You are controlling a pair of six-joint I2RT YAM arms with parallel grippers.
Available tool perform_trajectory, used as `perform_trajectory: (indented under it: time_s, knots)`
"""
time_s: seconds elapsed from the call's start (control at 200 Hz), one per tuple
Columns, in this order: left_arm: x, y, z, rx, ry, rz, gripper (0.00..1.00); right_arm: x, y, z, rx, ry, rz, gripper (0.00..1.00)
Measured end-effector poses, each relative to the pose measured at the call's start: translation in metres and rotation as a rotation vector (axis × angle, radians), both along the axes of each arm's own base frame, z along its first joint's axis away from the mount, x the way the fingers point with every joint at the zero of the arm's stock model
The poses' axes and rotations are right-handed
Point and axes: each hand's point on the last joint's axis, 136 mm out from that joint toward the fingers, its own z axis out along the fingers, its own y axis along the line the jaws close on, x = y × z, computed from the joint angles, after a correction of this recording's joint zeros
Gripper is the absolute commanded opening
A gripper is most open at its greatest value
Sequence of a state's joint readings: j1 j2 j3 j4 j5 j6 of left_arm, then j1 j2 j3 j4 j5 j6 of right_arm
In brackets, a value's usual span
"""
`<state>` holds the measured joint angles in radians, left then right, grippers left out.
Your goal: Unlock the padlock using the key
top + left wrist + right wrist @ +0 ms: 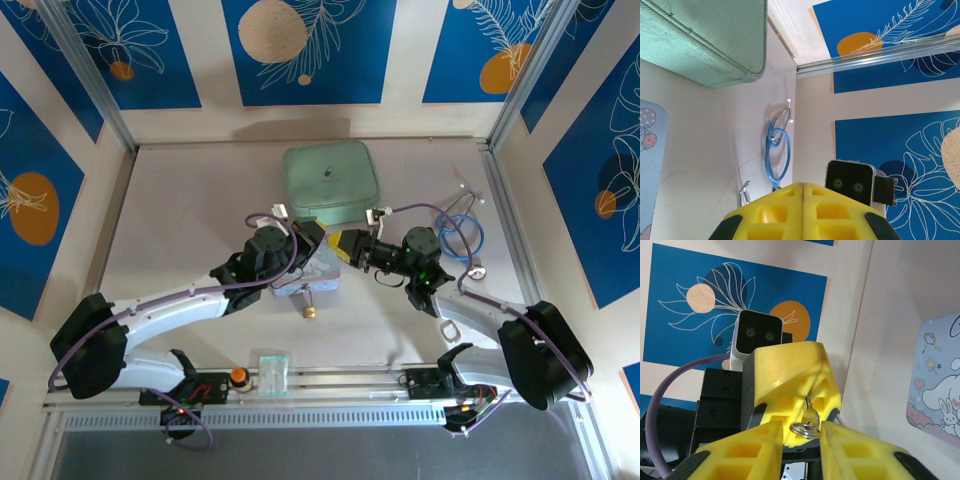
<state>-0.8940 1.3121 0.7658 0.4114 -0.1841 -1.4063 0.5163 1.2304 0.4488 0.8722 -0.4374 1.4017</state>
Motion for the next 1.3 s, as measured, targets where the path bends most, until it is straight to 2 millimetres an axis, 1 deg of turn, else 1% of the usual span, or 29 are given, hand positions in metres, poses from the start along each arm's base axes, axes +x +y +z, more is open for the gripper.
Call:
perform_trajectory:
  time_s: [0.23, 0.42, 0.48, 0.55, 0.58, 0.67, 0.835, 0.895, 1.066, 1.161, 1.251, 1.301]
  knots:
    - [-0.0001, 0.0001, 0.002, -0.007, -0.002, 0.001, 0.0, 0.001, 0.0003, -0.0026, -0.003, 0.007, -0.001, 0.12]
    - [-0.0002, 0.0003, 0.0023, -0.007, -0.002, 0.001, 0.0, 0.0013, 0.0004, -0.0032, -0.004, 0.009, -0.001, 0.1]
    - [-0.0001, 0.0003, 0.0024, -0.008, -0.002, 0.001, 0.0, 0.0013, 0.0004, -0.0032, -0.004, 0.009, -0.001, 0.13]
    - [-0.0002, 0.0002, 0.0023, -0.007, -0.002, 0.001, 0.0, 0.0014, 0.0004, -0.0028, -0.003, 0.005, -0.001, 0.29]
    - [-0.0003, 0.0002, 0.002, -0.006, -0.001, 0.0, 0.0, 0.0016, 0.0004, -0.0028, -0.001, 0.01, -0.002, 0.32]
    - [-0.0003, 0.0003, 0.0017, -0.005, -0.001, 0.001, 0.0, 0.0022, 0.0003, -0.0006, 0.003, -0.004, -0.005, 0.35]
    - [-0.0003, 0.0003, 0.0017, -0.006, -0.001, 0.0, 0.0, 0.0033, 0.001, -0.0016, 0.003, -0.004, -0.005, 0.36]
    - [-0.0003, 0.0003, 0.0017, -0.006, -0.001, 0.0, 0.0, 0.0045, 0.0016, -0.0033, 0.0, 0.001, -0.005, 0.34]
    - [-0.0003, 0.0004, 0.0015, -0.004, 0.0, 0.001, 0.0, 0.0065, 0.0028, -0.0086, -0.004, 0.018, -0.005, 0.23]
    - [-0.0005, 0.0006, 0.0, 0.0, 0.004, 0.001, 0.0, 0.0066, 0.0028, -0.0066, 0.0, 0.009, -0.005, 0.17]
    - [-0.0005, 0.0006, 0.0, 0.0, 0.004, 0.001, 0.0, 0.007, 0.0024, -0.0059, 0.001, 0.003, -0.007, 0.08]
    - [-0.001, 0.0002, -0.0002, 0.001, 0.005, -0.003, 0.0, 0.009, 0.0012, -0.0053, 0.005, 0.007, -0.017, 0.07]
